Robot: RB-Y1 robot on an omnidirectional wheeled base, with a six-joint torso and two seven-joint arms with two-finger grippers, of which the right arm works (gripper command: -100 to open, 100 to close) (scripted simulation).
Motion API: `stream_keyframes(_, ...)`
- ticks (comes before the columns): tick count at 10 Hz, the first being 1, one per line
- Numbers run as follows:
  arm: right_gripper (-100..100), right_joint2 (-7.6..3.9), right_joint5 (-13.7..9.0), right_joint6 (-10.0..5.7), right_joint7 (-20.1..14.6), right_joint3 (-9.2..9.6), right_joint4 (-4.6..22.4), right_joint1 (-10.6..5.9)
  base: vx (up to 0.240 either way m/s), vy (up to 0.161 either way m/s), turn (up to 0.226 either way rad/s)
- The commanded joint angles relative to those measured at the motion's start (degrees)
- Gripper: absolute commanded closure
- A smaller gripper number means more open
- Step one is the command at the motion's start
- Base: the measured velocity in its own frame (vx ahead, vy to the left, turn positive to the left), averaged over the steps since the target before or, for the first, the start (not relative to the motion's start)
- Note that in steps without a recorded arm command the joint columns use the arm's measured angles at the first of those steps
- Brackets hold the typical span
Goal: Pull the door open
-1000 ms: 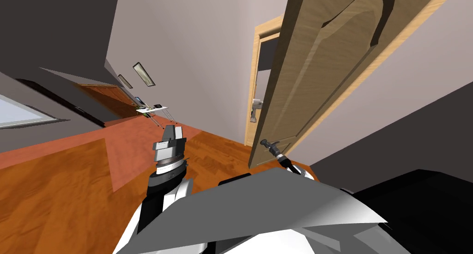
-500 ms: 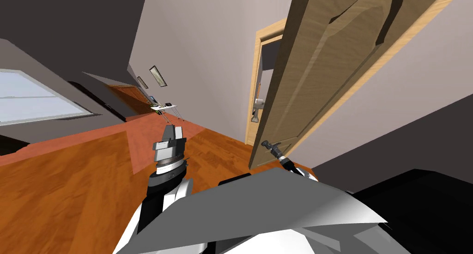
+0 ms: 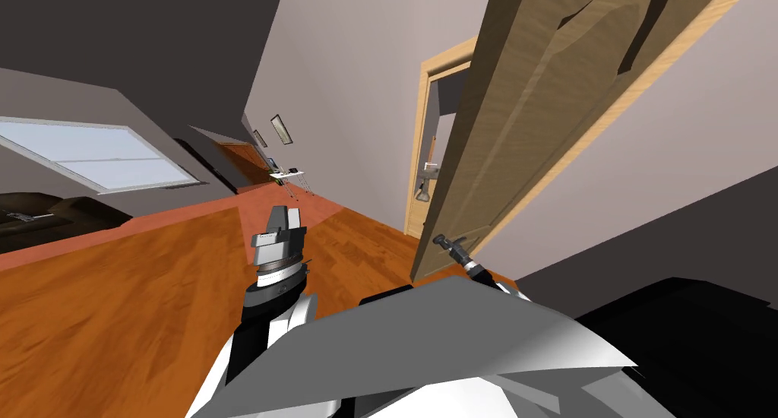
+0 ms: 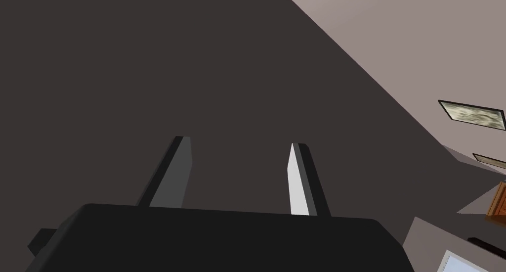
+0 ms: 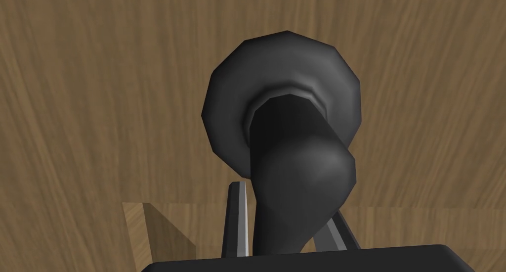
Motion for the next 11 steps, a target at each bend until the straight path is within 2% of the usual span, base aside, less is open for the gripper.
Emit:
stream_keyframes(1, 100, -0.53, 0.0, -1.62, -0.3, 0.03, 0.9, 0.32, -0.145, -0.048, 0.096)
stream_keyframes(2, 100, -0.81, 0.0, -2.46, -0.5, 0.11, 1.2, 0.69, -0.145, -0.043, 0.117)
stream_keyframes(3, 100, -0.57, 0.0, -1.3, -0.3, 0.08, 0.1, 0.99, -0.061, -0.023, 0.023)
stream_keyframes(4, 100, -0.74, -0.1, -2.24, -0.5, 0.21, 0.7, 1.33, -0.103, -0.058, 0.175)
stream_keyframes(7, 100, -1.05, -0.1, -3.72, -0.7, 0.32, 1.7, 1.61, -0.18, -0.077, 0.151)
stream_keyframes(11, 100, -1.62, -0.2, -6.51, -1.1, 0.54, 3.5, 2.15, -0.221, -0.082, 0.193)
